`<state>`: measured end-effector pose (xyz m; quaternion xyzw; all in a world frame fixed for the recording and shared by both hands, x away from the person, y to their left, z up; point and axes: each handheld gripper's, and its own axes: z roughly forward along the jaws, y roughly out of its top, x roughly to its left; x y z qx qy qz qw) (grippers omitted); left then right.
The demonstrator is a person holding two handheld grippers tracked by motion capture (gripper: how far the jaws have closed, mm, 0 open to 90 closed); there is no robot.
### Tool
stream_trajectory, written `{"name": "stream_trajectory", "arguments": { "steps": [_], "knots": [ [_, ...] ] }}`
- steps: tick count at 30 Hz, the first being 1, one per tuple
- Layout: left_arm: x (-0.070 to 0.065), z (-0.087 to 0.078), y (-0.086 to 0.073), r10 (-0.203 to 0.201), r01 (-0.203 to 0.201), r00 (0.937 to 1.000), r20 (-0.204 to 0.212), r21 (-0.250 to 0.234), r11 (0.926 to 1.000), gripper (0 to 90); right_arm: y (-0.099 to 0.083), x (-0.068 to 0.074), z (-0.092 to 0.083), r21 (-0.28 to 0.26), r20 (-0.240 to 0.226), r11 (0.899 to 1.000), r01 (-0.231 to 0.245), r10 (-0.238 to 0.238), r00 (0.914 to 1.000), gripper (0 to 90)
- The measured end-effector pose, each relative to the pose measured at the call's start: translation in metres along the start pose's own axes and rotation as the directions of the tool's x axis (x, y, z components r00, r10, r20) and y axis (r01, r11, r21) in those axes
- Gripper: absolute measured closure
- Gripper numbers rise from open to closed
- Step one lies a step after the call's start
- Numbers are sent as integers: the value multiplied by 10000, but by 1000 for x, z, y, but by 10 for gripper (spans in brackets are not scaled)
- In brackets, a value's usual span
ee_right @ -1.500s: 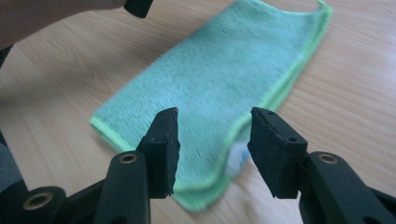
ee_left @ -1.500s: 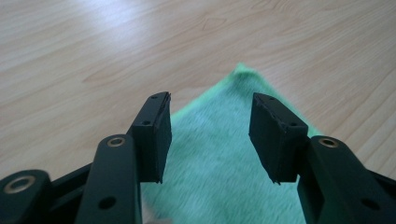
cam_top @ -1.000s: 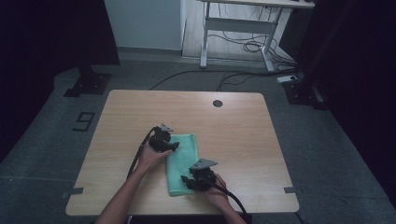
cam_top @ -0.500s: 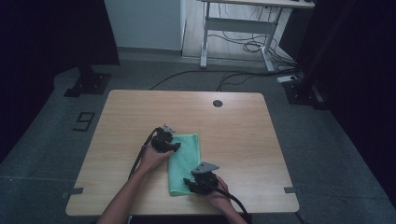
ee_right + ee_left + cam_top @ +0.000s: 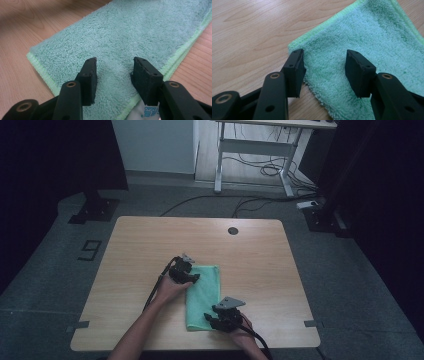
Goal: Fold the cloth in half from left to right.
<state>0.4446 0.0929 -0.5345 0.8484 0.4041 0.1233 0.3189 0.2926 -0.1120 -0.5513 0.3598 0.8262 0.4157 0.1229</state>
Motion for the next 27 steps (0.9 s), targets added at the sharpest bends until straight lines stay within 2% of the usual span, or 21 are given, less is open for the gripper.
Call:
{"name": "stream_trajectory", "arguments": {
  "steps": [9, 15, 21, 23, 27],
  "knots": [
    [0, -6, 1, 210, -210, 9997, -87, 15, 9998, 481, 5, 1, 1, 256, 43, 9997, -10, 9, 10000, 514],
    [1, -16, 1, 226, -227, 9997, -61, -213, 9995, 484, 18, -1, 4, -13, 57, 10000, -94, 94, 9999, 501],
    [9, -6, -4, 54, -51, 9999, -107, 216, 9998, 484, 36, -4, 9, -303, -4, 9994, -142, 142, 9999, 488],
    [11, -6, -5, -129, 129, 9999, 41, 128, 9998, 480, 42, -4, 13, -316, -56, 9994, -127, 125, 9999, 477],
    [12, -6, -6, -93, 92, 9999, 49, 147, 9998, 481, 54, -5, 25, -278, -118, 9996, -93, 90, 9999, 467]
  ]
}}
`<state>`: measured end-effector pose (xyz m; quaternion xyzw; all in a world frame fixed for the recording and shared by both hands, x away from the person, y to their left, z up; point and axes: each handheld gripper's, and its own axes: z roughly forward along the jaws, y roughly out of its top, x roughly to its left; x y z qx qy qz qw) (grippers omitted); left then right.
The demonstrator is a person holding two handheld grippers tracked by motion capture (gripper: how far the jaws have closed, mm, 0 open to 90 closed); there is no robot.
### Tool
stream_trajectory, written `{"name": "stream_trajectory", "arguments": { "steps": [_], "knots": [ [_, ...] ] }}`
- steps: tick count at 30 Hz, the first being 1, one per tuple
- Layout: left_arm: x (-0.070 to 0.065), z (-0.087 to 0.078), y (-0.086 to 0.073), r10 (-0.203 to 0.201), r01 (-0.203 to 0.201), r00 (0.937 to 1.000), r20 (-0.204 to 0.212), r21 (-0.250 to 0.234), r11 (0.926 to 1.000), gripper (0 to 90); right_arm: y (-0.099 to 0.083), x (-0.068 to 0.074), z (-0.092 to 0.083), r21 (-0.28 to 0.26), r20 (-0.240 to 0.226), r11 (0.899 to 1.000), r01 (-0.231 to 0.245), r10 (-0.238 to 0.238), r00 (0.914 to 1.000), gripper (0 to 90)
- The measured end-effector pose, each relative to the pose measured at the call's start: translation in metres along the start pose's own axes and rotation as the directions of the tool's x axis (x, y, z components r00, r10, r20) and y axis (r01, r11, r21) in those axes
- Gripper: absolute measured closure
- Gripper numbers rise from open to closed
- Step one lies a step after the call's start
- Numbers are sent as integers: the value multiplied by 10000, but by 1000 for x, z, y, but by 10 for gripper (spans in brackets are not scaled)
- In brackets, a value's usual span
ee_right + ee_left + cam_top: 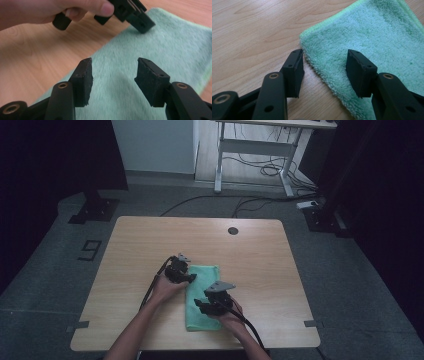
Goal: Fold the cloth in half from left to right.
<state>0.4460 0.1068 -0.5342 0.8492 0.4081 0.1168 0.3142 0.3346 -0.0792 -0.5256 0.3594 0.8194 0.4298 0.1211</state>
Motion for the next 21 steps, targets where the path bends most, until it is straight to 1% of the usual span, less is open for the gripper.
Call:
{"name": "stream_trajectory", "arguments": {
  "steps": [2, 4, 9, 12, 16, 17, 18, 20, 21],
  "knots": [
    [1, 0, 0, -14, 14, 10000, 21, 6, 10000, 481, 5, -2, 7, 47, 73, 10000, 82, -82, 9999, 466],
    [0, 0, 0, -33, 34, 10000, 4, -32, 10000, 480, 10, -4, 13, 95, 181, 10000, 12, -14, 9998, 469],
    [0, 0, -1, -31, 31, 10000, 8, -22, 10000, 480, 18, -6, 26, 219, 163, 9997, 147, -150, 9998, 489],
    [1, 0, -1, -45, 45, 10000, 39, -36, 10000, 481, 20, -8, 36, 448, 326, 9988, 200, -215, 9992, 499],
    [0, 0, -1, -49, 49, 10000, 34, -43, 10000, 480, 19, -9, 44, 582, 350, 9981, 176, -197, 9992, 515],
    [0, 0, -1, -51, 51, 10000, 34, -42, 10000, 481, 18, -8, 45, 642, 276, 9978, 180, -198, 9994, 514],
    [0, 0, -1, -43, 43, 10000, 24, -40, 10000, 481, 17, -7, 47, 722, 203, 9971, 229, -244, 9995, 513],
    [0, 0, 0, -46, 46, 10000, 6, -14, 10000, 480, 15, -3, 49, 941, 297, 9942, 512, -542, 9981, 502],
    [0, 0, 0, -45, 45, 10000, -1, -16, 10000, 480, 14, 0, 49, 921, 395, 9936, 657, -696, 9968, 502]
  ]
}}
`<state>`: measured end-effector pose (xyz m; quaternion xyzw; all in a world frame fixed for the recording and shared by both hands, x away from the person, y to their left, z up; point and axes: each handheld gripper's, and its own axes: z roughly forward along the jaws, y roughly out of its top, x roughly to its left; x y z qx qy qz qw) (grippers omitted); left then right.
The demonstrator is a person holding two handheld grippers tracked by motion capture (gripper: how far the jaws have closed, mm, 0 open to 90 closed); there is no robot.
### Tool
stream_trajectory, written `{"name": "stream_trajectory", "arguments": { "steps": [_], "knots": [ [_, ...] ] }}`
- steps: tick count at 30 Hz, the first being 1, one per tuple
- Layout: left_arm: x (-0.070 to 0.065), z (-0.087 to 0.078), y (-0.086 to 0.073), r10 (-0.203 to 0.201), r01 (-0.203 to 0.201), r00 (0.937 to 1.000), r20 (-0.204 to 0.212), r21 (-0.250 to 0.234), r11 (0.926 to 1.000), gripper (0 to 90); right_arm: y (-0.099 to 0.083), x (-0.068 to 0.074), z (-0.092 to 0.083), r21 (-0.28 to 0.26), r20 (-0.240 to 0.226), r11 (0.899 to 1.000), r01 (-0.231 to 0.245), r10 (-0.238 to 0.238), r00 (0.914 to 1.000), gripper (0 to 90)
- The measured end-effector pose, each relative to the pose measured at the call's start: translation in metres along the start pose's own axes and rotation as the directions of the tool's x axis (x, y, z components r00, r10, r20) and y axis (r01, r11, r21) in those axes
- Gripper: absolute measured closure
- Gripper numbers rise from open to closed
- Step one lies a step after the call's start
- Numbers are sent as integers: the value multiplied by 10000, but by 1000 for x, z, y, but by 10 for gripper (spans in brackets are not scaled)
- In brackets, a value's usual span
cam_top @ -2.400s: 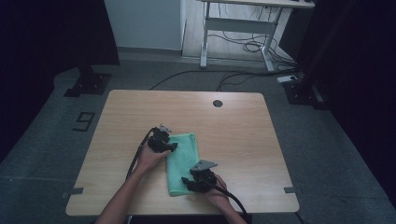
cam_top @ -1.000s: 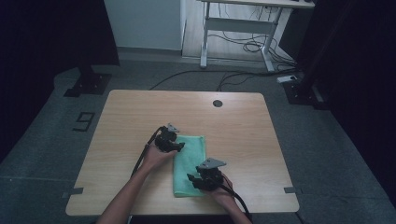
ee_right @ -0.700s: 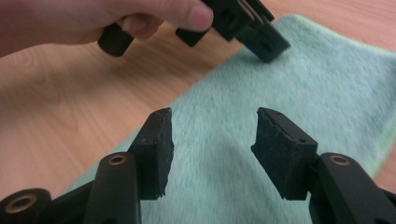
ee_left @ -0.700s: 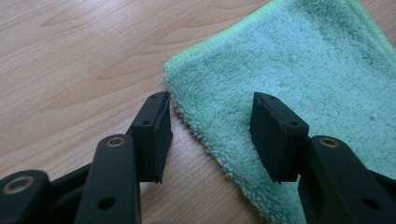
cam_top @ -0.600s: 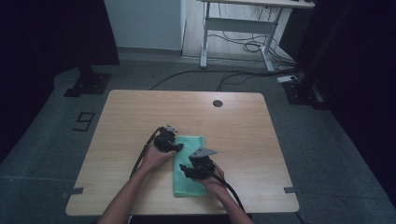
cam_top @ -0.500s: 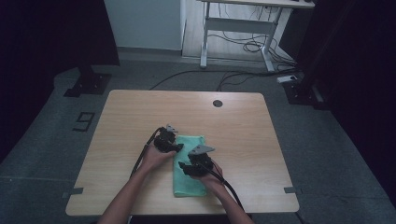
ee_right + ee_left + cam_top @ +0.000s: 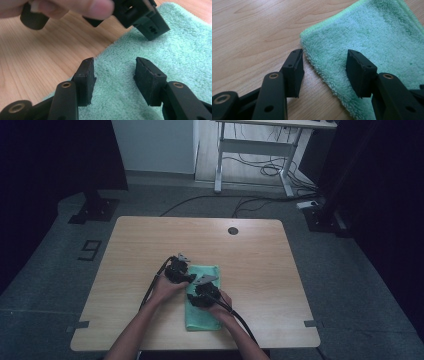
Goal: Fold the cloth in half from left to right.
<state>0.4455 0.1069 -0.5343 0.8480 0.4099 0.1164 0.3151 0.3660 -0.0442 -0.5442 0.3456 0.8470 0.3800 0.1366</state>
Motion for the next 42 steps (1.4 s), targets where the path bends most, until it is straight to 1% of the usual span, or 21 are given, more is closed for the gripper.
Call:
{"name": "stream_trajectory", "arguments": {
  "steps": [2, 4, 8, 10, 14, 24, 29, 37, 40, 42],
  "knots": [
    [0, 0, 0, -13, 13, 10000, 5, -16, 10000, 480, -2, 4, -1, 7, 27, 9999, 116, -116, 9999, 492],
    [0, 0, 0, -23, 23, 10000, 3, -13, 10000, 480, -4, 9, -4, 45, 31, 9993, 384, -384, 9993, 482],
    [0, 1, 0, -29, 29, 10000, -26, -22, 10000, 480, -11, 16, -11, 105, -217, 9973, 728, -726, 9971, 474],
    [0, 1, 1, -37, 37, 10000, -39, -8, 10000, 479, -15, 19, -15, 70, -310, 9968, 799, -796, 9963, 474],
    [-1, 1, 1, -29, 29, 10000, -73, 28, 10000, 479, -23, 24, -20, -106, -388, 9976, 688, -692, 9968, 475],
    [-1, 2, 2, -6, 6, 9999, -131, 22, 10000, 477, -33, 30, -29, -302, -458, 9962, 815, -828, 9955, 467],
    [-1, 2, 2, 3, -2, 9999, -156, 22, 10000, 477, -37, 32, -32, -310, -517, 9961, 831, -847, 9951, 455],
    [-2, 3, 2, -31, 31, 9999, -166, -33, 10000, 478, -44, 43, -40, -300, -685, 9940, 1049, -1067, 9919, 431],
    [-2, 3, 2, -27, 26, 9998, -182, -30, 10000, 478, -46, 43, -42, -302, -786, 9945, 1007, -1027, 9916, 419],
    [-2, 3, 2, -30, 29, 9998, -201, -38, 10000, 478, -44, 42, -43, -250, -888, 9945, 1017, -1035, 9907, 405]
  ]
}}
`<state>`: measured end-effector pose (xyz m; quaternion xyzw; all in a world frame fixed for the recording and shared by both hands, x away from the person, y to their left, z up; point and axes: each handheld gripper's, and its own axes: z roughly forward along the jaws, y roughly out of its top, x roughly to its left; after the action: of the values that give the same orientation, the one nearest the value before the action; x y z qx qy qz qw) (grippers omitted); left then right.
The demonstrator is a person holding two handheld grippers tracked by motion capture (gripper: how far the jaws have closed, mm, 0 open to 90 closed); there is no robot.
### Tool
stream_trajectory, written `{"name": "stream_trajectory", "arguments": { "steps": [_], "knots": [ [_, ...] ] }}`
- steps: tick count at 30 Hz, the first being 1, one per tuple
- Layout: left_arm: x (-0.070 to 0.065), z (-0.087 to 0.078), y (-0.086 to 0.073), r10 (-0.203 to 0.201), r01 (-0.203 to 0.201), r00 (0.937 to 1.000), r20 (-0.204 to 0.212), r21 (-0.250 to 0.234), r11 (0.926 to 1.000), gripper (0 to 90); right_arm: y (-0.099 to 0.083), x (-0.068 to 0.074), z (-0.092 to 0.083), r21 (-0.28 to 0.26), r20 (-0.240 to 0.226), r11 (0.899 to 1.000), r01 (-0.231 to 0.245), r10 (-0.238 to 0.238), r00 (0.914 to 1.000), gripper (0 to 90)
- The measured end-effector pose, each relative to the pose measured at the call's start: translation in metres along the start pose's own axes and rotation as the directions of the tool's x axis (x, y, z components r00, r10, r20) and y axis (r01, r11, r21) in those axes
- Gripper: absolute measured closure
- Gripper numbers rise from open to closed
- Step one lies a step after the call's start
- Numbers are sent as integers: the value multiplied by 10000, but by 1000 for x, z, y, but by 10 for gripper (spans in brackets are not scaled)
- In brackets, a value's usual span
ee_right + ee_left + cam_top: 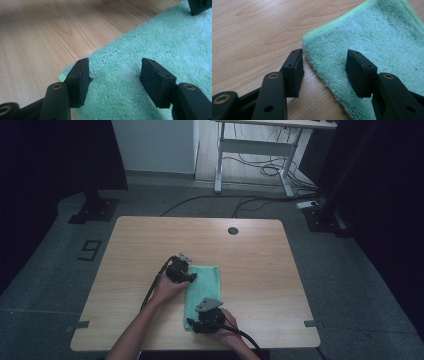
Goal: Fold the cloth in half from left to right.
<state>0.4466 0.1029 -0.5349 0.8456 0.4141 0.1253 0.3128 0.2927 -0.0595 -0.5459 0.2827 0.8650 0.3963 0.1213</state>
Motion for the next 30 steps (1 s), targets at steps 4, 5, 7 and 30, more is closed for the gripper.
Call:
{"name": "stream_trajectory", "arguments": {
  "steps": [4, 5, 7, 30],
  "knots": [
    [0, 0, 0, 8, -8, 10000, -11, -2, 10000, 479, 10, 1, 1, -179, -105, 9998, -18, 16, 9999, 402],
    [0, 0, 0, 9, -9, 10000, -6, 2, 10000, 479, 11, 2, 3, -133, -130, 9999, 28, -30, 9999, 403],
    [0, 0, 0, 10, -10, 10000, 3, 3, 10000, 479, 10, 6, 10, 147, -148, 9998, 154, -151, 9998, 401],
    [0, 0, -1, -25, 25, 10000, -29, -77, 10000, 480, 11, -53, -8, -323, 476, 9976, -605, 620, 9969, 411]
  ]
}}
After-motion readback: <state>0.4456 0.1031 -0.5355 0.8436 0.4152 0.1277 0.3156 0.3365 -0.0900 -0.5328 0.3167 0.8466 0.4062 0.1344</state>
